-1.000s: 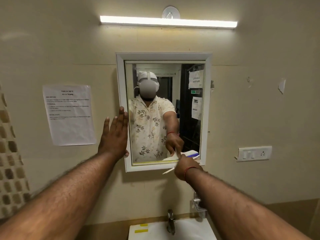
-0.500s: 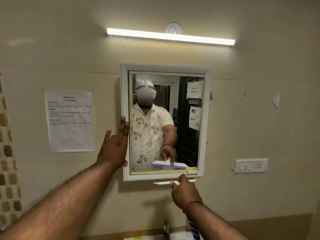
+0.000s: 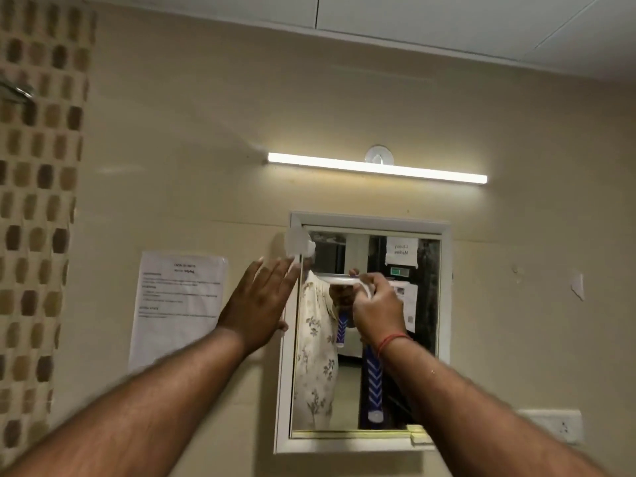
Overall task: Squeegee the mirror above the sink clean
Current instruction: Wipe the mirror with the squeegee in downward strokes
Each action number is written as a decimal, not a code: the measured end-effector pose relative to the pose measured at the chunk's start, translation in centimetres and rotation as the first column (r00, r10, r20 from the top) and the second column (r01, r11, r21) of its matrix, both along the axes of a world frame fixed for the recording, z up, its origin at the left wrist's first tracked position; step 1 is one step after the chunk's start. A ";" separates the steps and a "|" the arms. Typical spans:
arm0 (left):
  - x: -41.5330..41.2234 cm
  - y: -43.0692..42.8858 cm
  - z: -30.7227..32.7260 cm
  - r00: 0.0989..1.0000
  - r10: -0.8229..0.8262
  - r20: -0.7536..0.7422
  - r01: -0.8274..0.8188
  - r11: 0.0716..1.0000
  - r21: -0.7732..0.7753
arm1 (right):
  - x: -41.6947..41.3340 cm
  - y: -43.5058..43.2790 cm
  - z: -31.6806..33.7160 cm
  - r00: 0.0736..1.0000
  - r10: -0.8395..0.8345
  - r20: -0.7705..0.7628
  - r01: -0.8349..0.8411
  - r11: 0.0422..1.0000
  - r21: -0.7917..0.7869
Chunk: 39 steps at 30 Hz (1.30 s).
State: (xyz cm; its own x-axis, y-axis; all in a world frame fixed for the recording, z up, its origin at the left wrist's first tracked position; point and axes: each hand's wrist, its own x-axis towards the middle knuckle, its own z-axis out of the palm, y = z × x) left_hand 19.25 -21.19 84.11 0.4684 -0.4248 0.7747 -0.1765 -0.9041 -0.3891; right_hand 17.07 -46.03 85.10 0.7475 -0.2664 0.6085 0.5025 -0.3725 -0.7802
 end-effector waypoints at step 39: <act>2.3 -2.7 4.6 0.985 0.048 -0.163 -0.074 0.985 -0.154 | 4.2 3.5 9.0 0.994 -0.036 0.099 0.045 0.995 -0.089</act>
State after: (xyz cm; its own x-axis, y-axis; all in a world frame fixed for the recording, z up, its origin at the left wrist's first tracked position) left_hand 21.51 -23.89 88.71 0.6119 -0.2690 0.7438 -0.1670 -0.9631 -0.2110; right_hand 21.24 -42.54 94.09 0.6731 -0.2357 0.7009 0.5575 -0.4610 -0.6904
